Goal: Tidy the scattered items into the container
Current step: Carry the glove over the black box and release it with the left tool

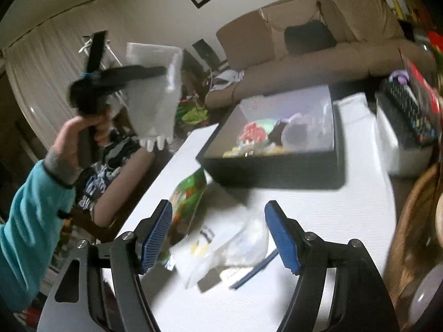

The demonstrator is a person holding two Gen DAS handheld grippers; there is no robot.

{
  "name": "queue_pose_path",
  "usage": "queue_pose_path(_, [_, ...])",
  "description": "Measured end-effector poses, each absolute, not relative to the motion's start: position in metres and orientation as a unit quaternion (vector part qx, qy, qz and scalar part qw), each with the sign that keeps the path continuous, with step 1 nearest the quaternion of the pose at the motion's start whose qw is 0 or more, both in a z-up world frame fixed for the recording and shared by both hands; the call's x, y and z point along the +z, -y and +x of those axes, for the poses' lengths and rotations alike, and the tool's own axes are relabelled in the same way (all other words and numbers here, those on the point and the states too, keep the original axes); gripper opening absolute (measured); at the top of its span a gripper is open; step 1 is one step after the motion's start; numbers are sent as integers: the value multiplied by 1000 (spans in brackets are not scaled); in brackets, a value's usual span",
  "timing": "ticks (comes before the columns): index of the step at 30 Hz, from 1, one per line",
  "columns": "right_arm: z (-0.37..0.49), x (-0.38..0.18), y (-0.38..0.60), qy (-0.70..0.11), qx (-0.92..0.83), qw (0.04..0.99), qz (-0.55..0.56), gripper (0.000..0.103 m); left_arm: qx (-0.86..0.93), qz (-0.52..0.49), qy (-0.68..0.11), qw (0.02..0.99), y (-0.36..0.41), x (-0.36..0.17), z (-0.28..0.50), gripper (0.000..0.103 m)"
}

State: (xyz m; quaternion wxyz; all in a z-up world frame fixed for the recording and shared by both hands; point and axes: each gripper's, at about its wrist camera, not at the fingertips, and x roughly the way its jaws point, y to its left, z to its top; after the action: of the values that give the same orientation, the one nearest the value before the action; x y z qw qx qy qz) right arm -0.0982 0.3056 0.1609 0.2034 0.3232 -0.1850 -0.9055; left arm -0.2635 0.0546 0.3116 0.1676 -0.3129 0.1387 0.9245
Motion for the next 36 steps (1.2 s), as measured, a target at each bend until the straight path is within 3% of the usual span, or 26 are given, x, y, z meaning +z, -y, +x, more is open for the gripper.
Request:
queue_pose_path(8, [-135, 190, -344, 162, -918, 193, 306, 75, 903, -314, -246, 159, -136, 231, -337, 4])
queue_pose_path(17, [-150, 152, -349, 174, -909, 206, 319, 76, 871, -275, -397, 91, -185, 164, -385, 4])
queue_pose_path(20, [-151, 138, -346, 178, -906, 205, 326, 76, 845, -265, -455, 93, -217, 116, -381, 11])
queue_pose_path(22, [-152, 131, -347, 188, -899, 211, 333, 76, 824, -287, -480, 96, -242, 77, -380, 27])
queue_pose_path(24, [-150, 129, -348, 186, -900, 209, 336, 76, 815, -334, -457, 125, -262, 49, -379, 38])
queue_pose_path(26, [-149, 128, -349, 185, -900, 207, 337, 76, 827, -350, -415, 146, -270, 48, -379, 34])
queue_pose_path(27, [-149, 128, -350, 187, -899, 207, 336, 76, 837, -360, -380, 157, -268, 56, -381, 46])
queue_pose_path(28, [-148, 128, -350, 189, -899, 209, 336, 76, 845, -374, -340, 173, -263, 66, -385, 65])
queue_pose_path(36, [-150, 125, -340, 179, -898, 206, 346, 76, 884, -378, -164, 219, -182, 151, -367, 72])
